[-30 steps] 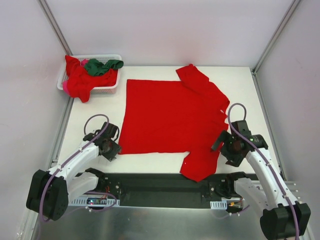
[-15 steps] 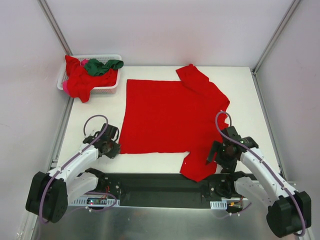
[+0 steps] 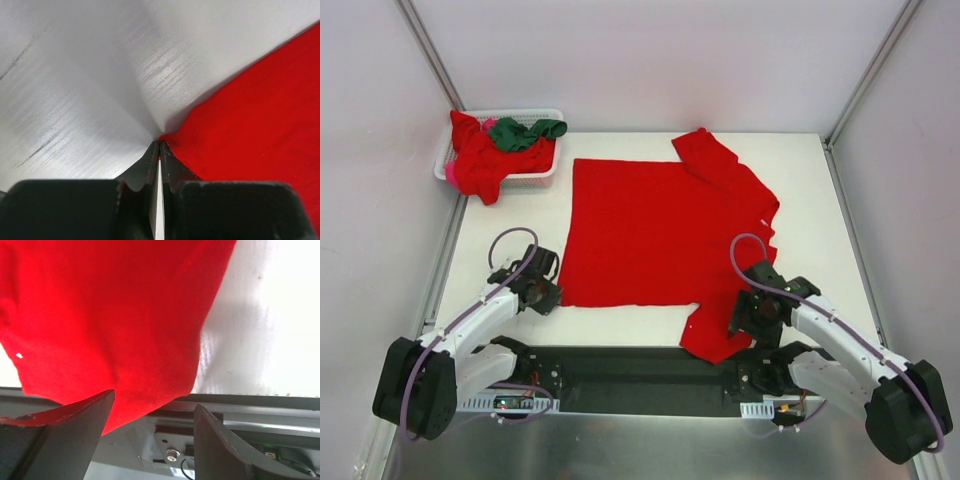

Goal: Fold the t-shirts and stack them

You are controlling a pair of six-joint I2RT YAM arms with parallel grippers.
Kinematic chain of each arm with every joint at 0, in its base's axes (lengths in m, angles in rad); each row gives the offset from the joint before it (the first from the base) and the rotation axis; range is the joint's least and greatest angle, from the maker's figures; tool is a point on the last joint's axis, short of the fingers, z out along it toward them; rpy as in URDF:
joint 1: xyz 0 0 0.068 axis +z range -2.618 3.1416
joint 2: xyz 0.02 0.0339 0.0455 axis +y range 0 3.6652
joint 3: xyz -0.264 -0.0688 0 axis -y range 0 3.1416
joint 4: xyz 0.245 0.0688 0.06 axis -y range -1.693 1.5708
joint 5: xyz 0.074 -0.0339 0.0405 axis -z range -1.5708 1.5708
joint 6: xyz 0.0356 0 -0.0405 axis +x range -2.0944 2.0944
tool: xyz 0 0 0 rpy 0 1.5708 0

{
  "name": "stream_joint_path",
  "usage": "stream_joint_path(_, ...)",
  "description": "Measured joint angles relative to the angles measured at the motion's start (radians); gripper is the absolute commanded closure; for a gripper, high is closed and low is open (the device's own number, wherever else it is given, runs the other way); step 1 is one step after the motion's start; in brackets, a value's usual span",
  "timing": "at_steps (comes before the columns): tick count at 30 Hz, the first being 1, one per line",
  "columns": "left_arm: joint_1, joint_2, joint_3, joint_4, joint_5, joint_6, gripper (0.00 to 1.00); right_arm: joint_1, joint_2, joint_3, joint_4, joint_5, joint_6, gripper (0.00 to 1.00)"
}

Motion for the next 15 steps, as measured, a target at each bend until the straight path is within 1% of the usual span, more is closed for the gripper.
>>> stream_joint_path(2,0.000,0.001,0.001,0.000,0.000,0.001,1.00,0.019,0.006,-0.001,0.004,0.028,0.016,0.32)
stream_joint_path(4,0.000,0.001,0.001,0.000,0.000,0.003,1.00,0.030,0.023,-0.001,0.011,0.055,0.031,0.38)
stream_joint_path(6,0.000,0.001,0.001,0.000,0.000,0.008,1.00,0.040,0.042,-0.001,0.017,0.077,0.047,0.48)
stream_joint_path(7,0.000,0.001,0.001,0.000,0.000,0.010,1.00,0.045,0.047,-0.001,0.019,0.086,0.054,0.49)
stream_joint_path(10,0.000,0.001,0.001,0.000,0.000,0.015,1.00,0.055,0.047,-0.001,0.034,0.097,0.078,0.56)
stream_joint_path(11,0.000,0.001,0.001,0.001,0.000,0.016,1.00,0.057,0.049,-0.001,0.043,0.097,0.085,0.61)
stream_joint_path(12,0.000,0.001,0.001,0.001,0.000,0.018,1.00,0.058,0.058,-0.001,0.055,0.096,0.092,0.74)
stream_joint_path(15,0.000,0.001,0.001,0.002,0.000,0.021,1.00,0.064,0.112,0.006,0.076,0.095,0.090,0.99)
